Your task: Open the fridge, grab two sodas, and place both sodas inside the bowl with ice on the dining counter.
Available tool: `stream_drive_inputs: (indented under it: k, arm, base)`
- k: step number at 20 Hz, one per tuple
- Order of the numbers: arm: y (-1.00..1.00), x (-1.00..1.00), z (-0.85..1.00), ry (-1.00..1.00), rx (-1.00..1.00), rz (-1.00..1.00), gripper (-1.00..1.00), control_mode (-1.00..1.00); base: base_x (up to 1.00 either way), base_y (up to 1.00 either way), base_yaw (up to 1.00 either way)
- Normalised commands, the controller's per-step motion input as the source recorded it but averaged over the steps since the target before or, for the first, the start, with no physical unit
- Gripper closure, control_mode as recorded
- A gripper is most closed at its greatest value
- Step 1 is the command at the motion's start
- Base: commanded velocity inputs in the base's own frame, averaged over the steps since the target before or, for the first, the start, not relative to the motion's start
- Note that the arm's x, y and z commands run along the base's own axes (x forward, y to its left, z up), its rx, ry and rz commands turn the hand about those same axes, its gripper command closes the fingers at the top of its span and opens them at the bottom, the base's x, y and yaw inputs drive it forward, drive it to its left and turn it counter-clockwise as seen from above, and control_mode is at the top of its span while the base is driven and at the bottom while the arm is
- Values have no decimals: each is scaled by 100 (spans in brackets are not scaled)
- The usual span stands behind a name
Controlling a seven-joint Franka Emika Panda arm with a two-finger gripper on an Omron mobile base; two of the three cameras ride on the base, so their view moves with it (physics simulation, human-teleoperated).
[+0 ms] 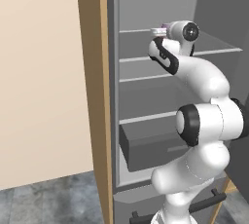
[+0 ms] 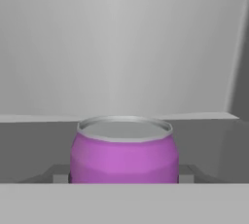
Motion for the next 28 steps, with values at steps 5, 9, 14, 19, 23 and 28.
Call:
stream_drive_inputs:
  k: [5, 9, 14, 19, 23, 28]
  arm:
    - [-16, -33, 0, 0, 1, 0, 100, -100]
    - [-12, -66, 20, 0, 1, 0, 100, -100]
    - [-4, -86, 38, 0, 0, 0, 100, -100]
    - [0, -100, 19, 4, -4, 0, 100, -100]
    - [0, -100, -8, 3, -7, 0, 100, -100]
    - [6, -100, -10, 4, -6, 0, 100, -100]
  base:
    - [0, 0, 0]
    - [0, 0, 0]
    - [0, 0, 0]
    - [0, 0, 0]
    - [0, 0, 0]
    - [0, 0, 0]
